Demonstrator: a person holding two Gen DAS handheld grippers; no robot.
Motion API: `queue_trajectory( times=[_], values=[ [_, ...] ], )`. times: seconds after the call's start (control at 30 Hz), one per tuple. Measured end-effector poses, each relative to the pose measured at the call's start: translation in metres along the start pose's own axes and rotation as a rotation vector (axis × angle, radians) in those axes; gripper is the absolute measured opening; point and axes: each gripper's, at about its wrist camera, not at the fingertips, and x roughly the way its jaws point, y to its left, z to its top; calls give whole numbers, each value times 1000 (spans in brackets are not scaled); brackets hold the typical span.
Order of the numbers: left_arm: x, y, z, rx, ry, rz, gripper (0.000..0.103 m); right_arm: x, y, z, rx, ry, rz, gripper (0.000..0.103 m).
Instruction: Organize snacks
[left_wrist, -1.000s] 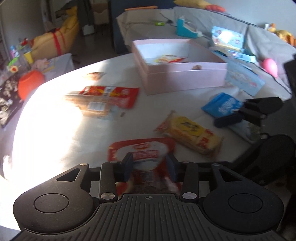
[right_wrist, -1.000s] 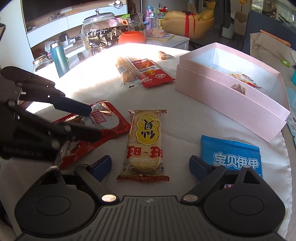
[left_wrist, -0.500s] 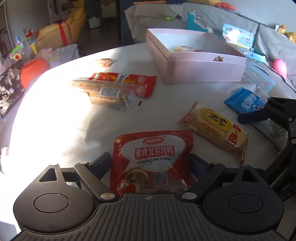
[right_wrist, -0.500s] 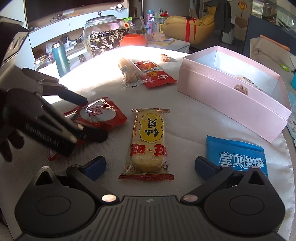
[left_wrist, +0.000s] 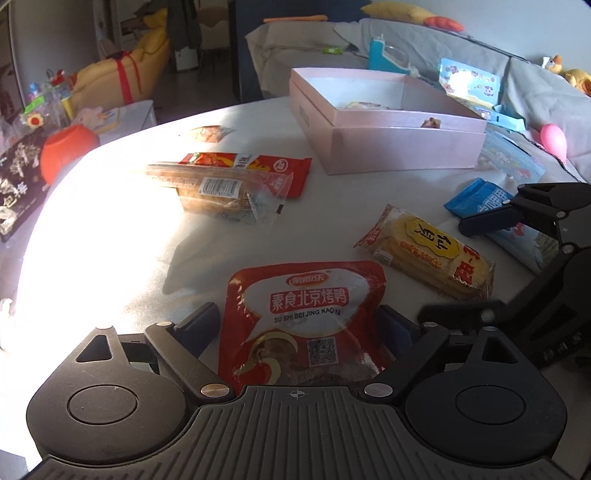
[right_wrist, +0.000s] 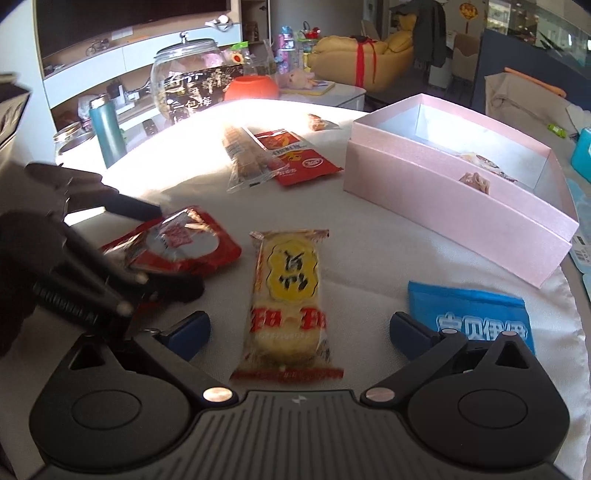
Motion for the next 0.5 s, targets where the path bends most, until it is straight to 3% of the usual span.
queue_trajectory(
  times=[0.03,0.07,0.1,0.17,0.33,0.5],
  values=[
    [0,1,2,-2,15,5,92,0,0,2,-3,-5,-2,96],
    [0,2,4,-5,33,4,93,-1,-1,5,-5,-5,9,86],
    [0,2,6,1,50,4,93,-3,-1,8,-8,-7,6,61],
    [1,3,8,6,74,1,93,-4,-4,14,-12,2,1,39],
    [1,2,10,-16,83,8,93,-13,-26,23,65,-8,-26,35],
    [1,-4,4,-30,40,39,97,-36,-41,23,85,-51,-55,35]
  ],
)
